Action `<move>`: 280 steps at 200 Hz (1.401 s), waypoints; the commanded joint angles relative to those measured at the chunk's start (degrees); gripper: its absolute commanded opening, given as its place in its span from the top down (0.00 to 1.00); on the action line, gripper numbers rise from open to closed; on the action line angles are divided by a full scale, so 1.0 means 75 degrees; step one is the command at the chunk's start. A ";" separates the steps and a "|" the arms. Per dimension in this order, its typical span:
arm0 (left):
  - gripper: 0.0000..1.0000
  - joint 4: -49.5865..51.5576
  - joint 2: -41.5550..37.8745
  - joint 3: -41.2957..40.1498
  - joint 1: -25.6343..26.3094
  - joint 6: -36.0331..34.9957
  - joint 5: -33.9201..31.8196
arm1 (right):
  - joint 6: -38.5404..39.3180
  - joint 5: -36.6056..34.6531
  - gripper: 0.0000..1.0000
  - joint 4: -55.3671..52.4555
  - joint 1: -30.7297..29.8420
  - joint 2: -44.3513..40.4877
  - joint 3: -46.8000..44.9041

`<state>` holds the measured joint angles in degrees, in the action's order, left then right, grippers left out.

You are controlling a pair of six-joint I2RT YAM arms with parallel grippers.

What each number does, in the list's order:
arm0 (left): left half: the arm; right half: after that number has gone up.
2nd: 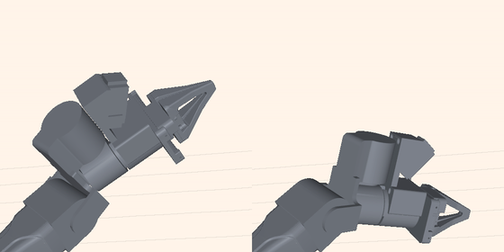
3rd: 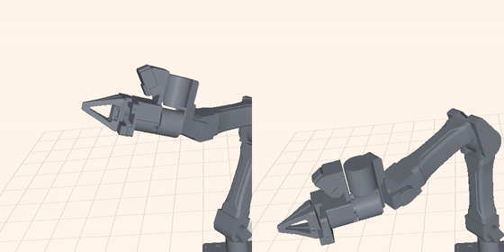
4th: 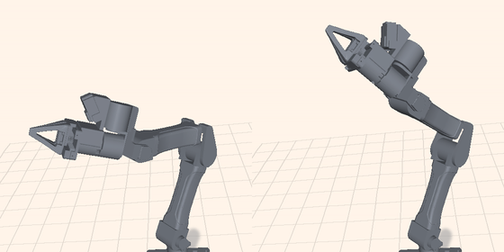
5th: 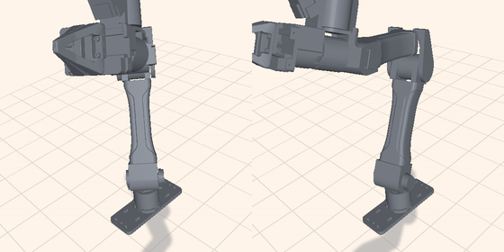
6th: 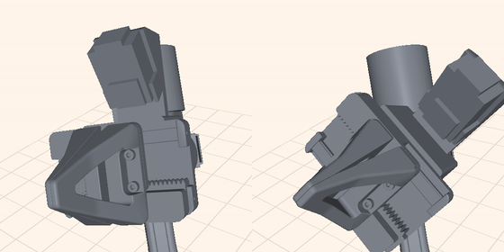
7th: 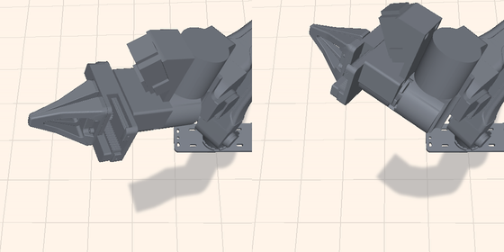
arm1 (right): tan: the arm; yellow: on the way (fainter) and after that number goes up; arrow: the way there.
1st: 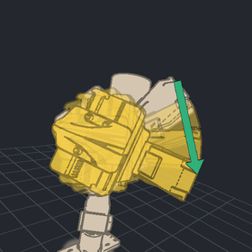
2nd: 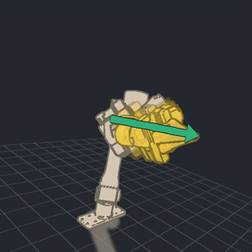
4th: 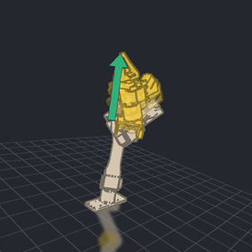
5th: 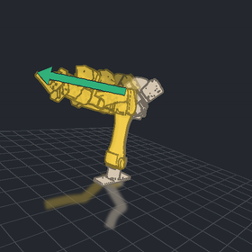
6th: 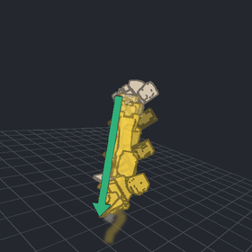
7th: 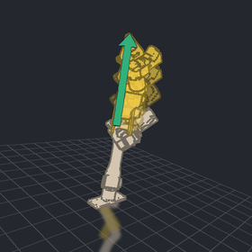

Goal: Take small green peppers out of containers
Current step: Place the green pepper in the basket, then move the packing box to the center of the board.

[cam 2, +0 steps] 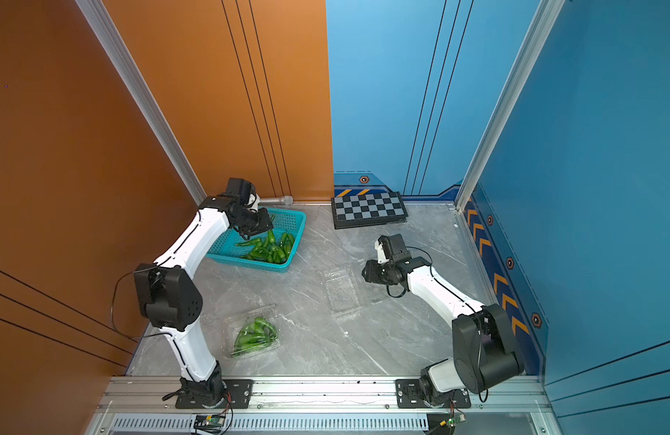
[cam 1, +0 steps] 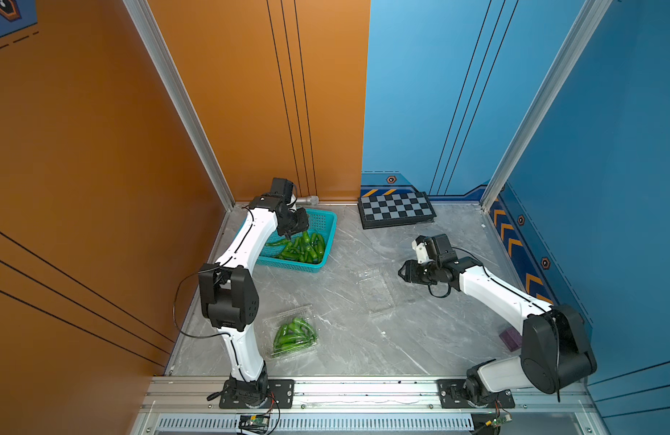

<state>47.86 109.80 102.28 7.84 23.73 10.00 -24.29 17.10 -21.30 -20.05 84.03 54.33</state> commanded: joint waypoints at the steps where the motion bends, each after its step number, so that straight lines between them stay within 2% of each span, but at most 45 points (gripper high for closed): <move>1: 0.65 0.0188 0.0377 0.0311 -0.0105 -0.0181 -0.0223 | -0.0061 0.0253 0.48 0.0097 -0.0209 0.0178 0.0368; 12: 0.64 0.0188 0.0504 0.0394 -0.0119 -0.0208 -0.0237 | -0.0063 0.0274 0.48 0.0084 -0.0304 0.0266 0.0458; 36: 0.54 0.0182 0.0509 0.0473 -0.0119 -0.0234 -0.0369 | -0.0074 0.0346 0.48 0.0068 -0.0635 0.0502 0.0600; 78: 0.48 0.0169 -0.0616 0.0261 -0.0003 -0.0292 -0.0777 | -0.0232 0.0352 0.49 0.0131 -0.1220 0.1226 0.0907; 108: 0.47 0.0009 -0.2285 -0.1358 -0.0078 0.0185 -0.0949 | -0.0378 0.0054 0.50 0.0233 -0.1482 0.1694 0.1195; 141: 0.44 -0.0189 -0.4203 -0.3634 -0.0641 0.0729 -0.0381 | -0.0529 0.0123 0.50 0.0171 -0.1413 0.2441 0.1653; 187: 0.42 -0.0182 -0.5952 -0.5370 -0.1131 0.1176 0.0040 | -0.0312 0.0280 0.52 0.0137 -0.0931 0.3504 0.2057; 250: 0.42 -0.0147 -0.7002 -0.6756 -0.1358 0.1620 0.0833 | 0.0345 0.0247 0.52 -0.0335 -0.0304 0.4228 0.3335; 280: 0.41 0.0334 -0.7164 -0.6934 -0.1499 0.1531 0.0958 | 0.0612 0.0042 0.51 -0.0687 -0.0247 0.4586 0.4073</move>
<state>46.85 57.06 51.20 -2.44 35.11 14.63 -22.85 19.27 -22.72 -22.04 116.73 80.75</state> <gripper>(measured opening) 0.592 0.485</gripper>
